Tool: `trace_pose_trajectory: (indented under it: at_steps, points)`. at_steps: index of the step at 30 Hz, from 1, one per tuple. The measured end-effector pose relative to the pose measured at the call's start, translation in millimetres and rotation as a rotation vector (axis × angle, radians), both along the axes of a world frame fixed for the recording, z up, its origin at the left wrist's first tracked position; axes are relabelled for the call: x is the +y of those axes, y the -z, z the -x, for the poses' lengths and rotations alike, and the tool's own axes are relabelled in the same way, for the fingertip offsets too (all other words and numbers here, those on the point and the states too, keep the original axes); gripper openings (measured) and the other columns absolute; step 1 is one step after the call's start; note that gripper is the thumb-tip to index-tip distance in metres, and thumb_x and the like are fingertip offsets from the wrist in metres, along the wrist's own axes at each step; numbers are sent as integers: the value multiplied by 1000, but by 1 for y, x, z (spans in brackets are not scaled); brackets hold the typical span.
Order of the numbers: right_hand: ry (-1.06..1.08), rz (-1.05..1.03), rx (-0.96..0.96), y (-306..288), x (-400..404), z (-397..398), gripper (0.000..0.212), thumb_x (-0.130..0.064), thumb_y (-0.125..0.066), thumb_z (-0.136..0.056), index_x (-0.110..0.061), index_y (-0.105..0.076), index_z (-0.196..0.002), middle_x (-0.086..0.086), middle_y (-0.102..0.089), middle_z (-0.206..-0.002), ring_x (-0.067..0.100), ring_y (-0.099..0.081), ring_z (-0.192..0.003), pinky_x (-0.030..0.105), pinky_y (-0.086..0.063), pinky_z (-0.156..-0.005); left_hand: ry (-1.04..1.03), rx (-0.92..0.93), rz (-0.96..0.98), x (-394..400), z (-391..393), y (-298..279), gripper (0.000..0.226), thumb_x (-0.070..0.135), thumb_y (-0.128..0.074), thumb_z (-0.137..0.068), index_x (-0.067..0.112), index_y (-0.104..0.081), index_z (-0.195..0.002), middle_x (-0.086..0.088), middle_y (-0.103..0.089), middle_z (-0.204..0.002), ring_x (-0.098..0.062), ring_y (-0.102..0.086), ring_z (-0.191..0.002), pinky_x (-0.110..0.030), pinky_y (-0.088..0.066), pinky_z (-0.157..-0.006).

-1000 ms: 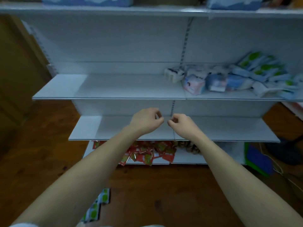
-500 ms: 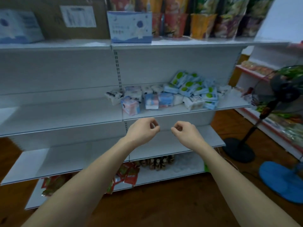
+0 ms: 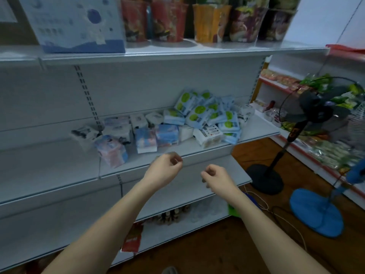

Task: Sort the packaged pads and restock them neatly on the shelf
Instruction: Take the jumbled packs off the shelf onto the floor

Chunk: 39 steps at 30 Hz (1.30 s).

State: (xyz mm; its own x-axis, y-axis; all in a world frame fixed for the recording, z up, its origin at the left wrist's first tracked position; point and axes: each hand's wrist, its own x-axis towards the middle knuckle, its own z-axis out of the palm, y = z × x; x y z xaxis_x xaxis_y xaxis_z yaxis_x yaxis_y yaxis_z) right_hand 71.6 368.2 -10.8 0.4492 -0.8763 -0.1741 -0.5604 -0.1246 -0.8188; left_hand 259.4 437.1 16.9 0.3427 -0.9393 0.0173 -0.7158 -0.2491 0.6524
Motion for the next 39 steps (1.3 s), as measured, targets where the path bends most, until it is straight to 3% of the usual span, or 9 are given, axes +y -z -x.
trace_pose_trajectory:
  at_steps: [4, 9, 14, 17, 20, 23, 27, 33, 39]
  points:
    - [177, -142, -65, 12, -55, -4, 14, -14, -55, -97, -5, -57, -106, 12, -62, -90, 20, -59, -68, 30, -48, -57, -34, 97, 28, -57, -25, 14, 5, 34, -59, -90, 33, -63, -90, 10, -65, -86, -16, -64, -81, -33, -54, -73]
    - [338, -192, -274, -7, -130, -46, 20, -15, -61, -94, -12, -52, -111, 13, -60, -104, 25, -65, -80, 38, -57, -66, -130, 120, 92, -118, -69, 12, 23, 29, -60, -91, 20, -61, -113, 3, -62, -96, -21, -63, -89, -32, -51, -77]
    - [336, -116, -354, -26, -183, -79, 40, -21, -67, -89, -16, -40, -118, 5, -58, -94, 19, -62, -82, 45, -57, -81, -268, 62, 134, -175, -103, 5, 37, 28, -61, -90, 15, -55, -124, -8, -58, -119, -24, -58, -102, -30, -46, -82]
    - [362, -121, -311, -22, -218, -92, 54, -31, -70, -81, -21, -32, -119, 11, -60, -112, 26, -65, -97, 52, -55, -89, -313, 55, 74, -206, -113, 2, 46, 34, -59, -91, 11, -48, -129, -14, -51, -125, -32, -54, -109, -33, -44, -86]
    - [318, -140, -311, -14, -241, -104, 61, -30, -75, -79, -22, -30, -119, 9, -57, -119, 29, -64, -105, 49, -57, -88, -365, 86, 42, -228, -118, 4, 48, 38, -57, -93, 10, -44, -130, -16, -47, -125, -33, -53, -108, -30, -37, -80]
    - [264, -112, -316, -10, -249, -115, 60, -22, -73, -83, -12, -34, -128, 15, -60, -118, 28, -65, -94, 41, -59, -71, -425, 116, -10, -245, -116, 9, 55, 39, -55, -95, 9, -39, -138, -17, -45, -134, -33, -50, -118, -31, -37, -84]
    - [267, -21, -380, -3, -258, -117, 65, -17, -74, -84, -3, -36, -135, 6, -57, -128, 19, -61, -109, 42, -56, -89, -466, 146, 43, -261, -106, 17, 48, 32, -56, -95, 7, -45, -135, -19, -53, -128, -35, -51, -118, -37, -43, -94]
    - [261, -174, -524, 0, -259, -100, 59, -16, -72, -81, -13, -35, -127, 7, -62, -114, 17, -65, -97, 40, -58, -83, -570, 101, 157, -267, -92, 4, 55, 14, -64, -88, 13, -47, -140, -17, -57, -129, -33, -56, -115, -30, -43, -90]
    - [137, -271, -605, -15, -264, -87, 29, -14, -61, -88, -11, -57, -116, 1, -66, -100, 4, -63, -77, 25, -53, -61, -705, 43, 198, -244, -84, -14, 55, 16, -64, -90, 19, -46, -142, -9, -52, -140, -27, -54, -118, -22, -37, -81]
